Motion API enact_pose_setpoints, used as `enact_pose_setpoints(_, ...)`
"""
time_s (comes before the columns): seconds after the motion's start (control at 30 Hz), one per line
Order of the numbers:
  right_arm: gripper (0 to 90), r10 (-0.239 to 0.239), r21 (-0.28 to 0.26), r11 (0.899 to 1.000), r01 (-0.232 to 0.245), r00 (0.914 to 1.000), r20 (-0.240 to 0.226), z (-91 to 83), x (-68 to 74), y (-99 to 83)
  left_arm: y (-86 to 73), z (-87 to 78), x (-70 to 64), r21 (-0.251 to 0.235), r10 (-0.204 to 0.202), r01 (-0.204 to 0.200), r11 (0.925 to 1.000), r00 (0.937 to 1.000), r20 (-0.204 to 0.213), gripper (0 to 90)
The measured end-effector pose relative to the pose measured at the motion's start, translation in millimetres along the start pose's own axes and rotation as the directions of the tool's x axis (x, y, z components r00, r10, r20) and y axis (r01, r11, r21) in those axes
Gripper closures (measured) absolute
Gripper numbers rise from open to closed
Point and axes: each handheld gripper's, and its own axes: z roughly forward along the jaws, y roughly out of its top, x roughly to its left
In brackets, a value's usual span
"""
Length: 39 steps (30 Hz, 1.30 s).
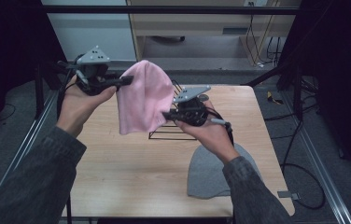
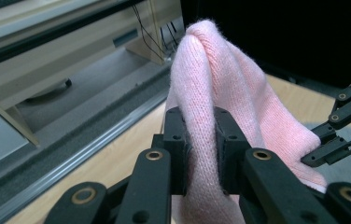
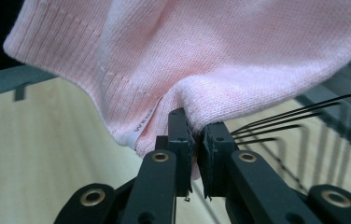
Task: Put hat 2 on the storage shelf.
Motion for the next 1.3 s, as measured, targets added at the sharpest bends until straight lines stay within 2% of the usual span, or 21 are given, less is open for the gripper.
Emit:
enact_pose_setpoints(0.03, 84.2, 0.009, -0.005, 1.0, -0.009, 0.9998, 0.02, -0.8, -12.0, 6.7, 6.2, 7.8, 6.9, -0.015, -0.023, 0.023, 0.9996, 0.9997, 0.008, 77.6)
enact_pose_setpoints(0.07, 84.2, 0.009, -0.005, 1.0, -0.009, 0.9998, 0.02, -0.8, -12.0, 6.7, 6.2, 7.8, 6.9, -0.015, -0.023, 0.023, 0.9996, 0.9997, 0.008, 77.5)
enact_pose_setpoints(0.1, 84.2, 0.013, -0.009, 1.0, -0.013, 0.9992, 0.039, -0.7, -23.2, 12.1, 12.3, 15.6, 12.8, -0.023, -0.039, 0.039, 0.999, 0.9992, 0.008, 77.4)
enact_pose_setpoints(0.2, 84.2, 0.033, -0.021, 0.999, -0.031, 0.9968, 0.073, 0.9, -39.5, 15.7, 19.7, 27.6, 19.9, -0.046, -0.058, 0.059, 0.9972, 0.9982, 0.016, 77.5)
enact_pose_setpoints(0.33, 84.2, 0.051, -0.033, 0.998, -0.048, 0.9933, 0.104, 1.4, -50.3, 14.2, 26.5, 38.2, 21.6, -0.058, -0.062, 0.063, 0.9963, 0.9979, 0.02, 77.5)
enact_pose_setpoints(0.4, 84.2, 0.057, -0.025, 0.998, -0.054, 0.9882, 0.142, 0.5, -58.6, 10.2, 30.6, 48.8, 18.9, -0.049, -0.048, 0.048, 0.9976, 0.9987, 0.018, 77.4)
enact_pose_setpoints(0.5, 84.2, 0.065, -0.017, 0.998, -0.063, 0.9839, 0.166, -1.3, -66.6, 5.6, 31.8, 56.0, 18.4, -0.039, -0.036, 0.036, 0.9986, 0.9993, 0.009, 77.2)
enact_pose_setpoints(0.7, 84.2, 0.086, -0.027, 0.996, -0.083, 0.9752, 0.204, -4.7, -77.9, -0.6, 30.4, 75.7, 22.5, -0.069, -0.049, 0.049, 0.9964, 0.9988, 0.008, 77.2)
enact_pose_setpoints(0.8, 84.1, 0.08, -0.022, 0.997, -0.077, 0.9717, 0.222, -3.8, -81.6, -3.5, 29.6, 85.9, 23.7, -0.073, -0.05, 0.051, 0.996, 0.9986, 0.015, 77.2)
enact_pose_setpoints(0.87, 84.2, 0.084, -0.023, 0.996, -0.081, 0.9691, 0.232, -2.9, -83.6, -5.4, 29.9, 92.5, 23.8, -0.076, -0.033, 0.033, 0.9966, 0.9994, -0.002, 77.2)
enact_pose_setpoints(1.1, 84.2, 0.085, -0.027, 0.996, -0.081, 0.959, 0.27, -1.5, -89.5, -9.7, 25.8, 112.3, 28.5, -0.113, -0.065, 0.066, 0.9914, 0.9978, 0.011, 76.9)
enact_pose_setpoints(1.3, 84.2, 0.075, -0.01, 0.997, -0.075, 0.9556, 0.285, 2.3, -90.6, -17.2, 22.9, 123.0, 23.8, -0.106, -0.041, 0.041, 0.9935, 0.9992, 0.002, 76.8)
